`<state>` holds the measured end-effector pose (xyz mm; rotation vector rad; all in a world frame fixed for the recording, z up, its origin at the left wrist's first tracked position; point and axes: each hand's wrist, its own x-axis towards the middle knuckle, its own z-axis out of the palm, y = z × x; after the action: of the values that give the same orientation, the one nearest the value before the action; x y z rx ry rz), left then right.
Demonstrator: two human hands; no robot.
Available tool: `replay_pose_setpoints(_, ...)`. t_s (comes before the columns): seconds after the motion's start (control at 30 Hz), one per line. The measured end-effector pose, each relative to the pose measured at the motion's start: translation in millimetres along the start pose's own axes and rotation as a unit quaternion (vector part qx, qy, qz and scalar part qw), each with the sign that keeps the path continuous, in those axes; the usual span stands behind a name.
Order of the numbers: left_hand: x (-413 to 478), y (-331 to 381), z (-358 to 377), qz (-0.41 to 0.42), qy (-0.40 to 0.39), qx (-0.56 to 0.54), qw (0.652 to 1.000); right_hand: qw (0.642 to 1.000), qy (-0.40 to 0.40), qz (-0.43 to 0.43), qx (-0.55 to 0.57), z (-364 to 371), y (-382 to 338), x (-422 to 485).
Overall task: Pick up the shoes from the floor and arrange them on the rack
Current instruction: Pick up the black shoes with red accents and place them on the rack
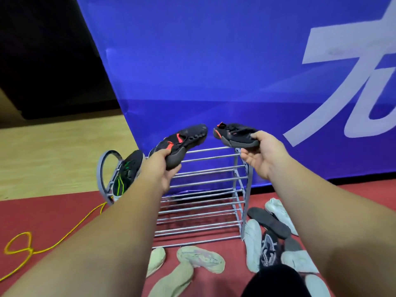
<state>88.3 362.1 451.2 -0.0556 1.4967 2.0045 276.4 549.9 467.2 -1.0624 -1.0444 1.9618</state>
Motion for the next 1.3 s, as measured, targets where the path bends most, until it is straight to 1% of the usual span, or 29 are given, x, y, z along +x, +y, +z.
replay_pose_setpoints(0.07,11,-33,10,-0.019,0.002,-0.086,0.996,1.0,-0.002,0.021,0.007,-1,20,11)
replay_pose_setpoints(0.13,22,-61,19,-0.046,0.004,-0.168,0.985,0.999,-0.003,0.042,0.023,-4,38,22)
replay_pose_setpoints(0.2,31,-85,25,-0.092,-0.008,-0.179,0.98,0.998,-0.007,0.053,0.039,-6,51,32)
replay_pose_setpoints(0.23,33,-94,27,-0.126,-0.015,-0.135,0.983,0.997,-0.01,0.056,0.043,-7,57,37)
replay_pose_setpoints(0.27,39,-103,27,-0.16,-0.029,-0.064,0.985,0.997,-0.01,0.057,0.042,-8,62,42)
replay_pose_setpoints(0.3,41,-110,27,-0.181,-0.034,0.031,0.982,0.997,-0.011,0.059,0.041,-9,68,47)
replay_pose_setpoints(0.33,43,-115,26,-0.194,-0.038,0.122,0.973,0.997,-0.01,0.062,0.04,-10,74,50)
replay_pose_setpoints(0.37,46,-118,23,-0.19,-0.034,0.199,0.961,0.997,-0.01,0.065,0.041,-10,80,54)
replay_pose_setpoints(0.43,53,-121,17,-0.154,-0.023,0.296,0.942,0.996,-0.008,0.077,0.05,-8,93,62)
replay_pose_setpoints(0.53,61,-119,8,-0.091,-0.015,0.36,0.929,0.993,-0.012,0.085,0.079,-5,107,67)
replay_pose_setpoints(0.57,64,-117,7,-0.057,-0.009,0.399,0.915,0.993,-0.015,0.086,0.08,-4,111,67)
replay_pose_setpoints(0.6,66,-115,7,-0.02,-0.003,0.454,0.891,0.994,-0.016,0.085,0.063,-3,114,67)
replay_pose_setpoints(0.67,65,-111,7,0.048,0.003,0.564,0.824,0.995,-0.002,0.089,-0.046,-6,124,68)
replay_pose_setpoints(0.7,66,-111,6,0.071,-0.002,0.601,0.796,0.99,0.013,0.095,-0.106,-8,128,68)
replay_pose_setpoints(0.73,67,-110,5,0.086,-0.016,0.628,0.773,0.985,0.027,0.099,-0.139,-9,130,67)
replay_pose_setpoints(0.8,75,-113,4,0.105,-0.058,0.674,0.729,0.985,0.034,0.102,-0.135,-13,132,68)
replay_pose_setpoints(0.83,78,-115,3,0.114,-0.08,0.687,0.713,0.986,0.033,0.107,-0.122,-13,131,68)
replay_pose_setpoints(0.87,82,-119,3,0.123,-0.1,0.683,0.713,0.987,0.032,0.112,-0.109,-13,128,67)
replay_pose_setpoints(0.97,79,-127,2,0.143,-0.122,0.625,0.758,0.99,0.032,0.125,-0.062,-11,124,67)
replay_pose_setpoints(1.0,76,-128,2,0.158,-0.121,0.616,0.762,0.99,0.035,0.129,-0.047,-10,122,66)
replay_pose_setpoints(1.13,65,-130,5,0.233,-0.103,0.609,0.751,0.991,0.043,0.126,0.003,-9,116,66)
replay_pose_setpoints(1.3,65,-135,10,0.285,-0.062,0.585,0.757,0.993,0.037,0.099,0.054,-5,113,66)
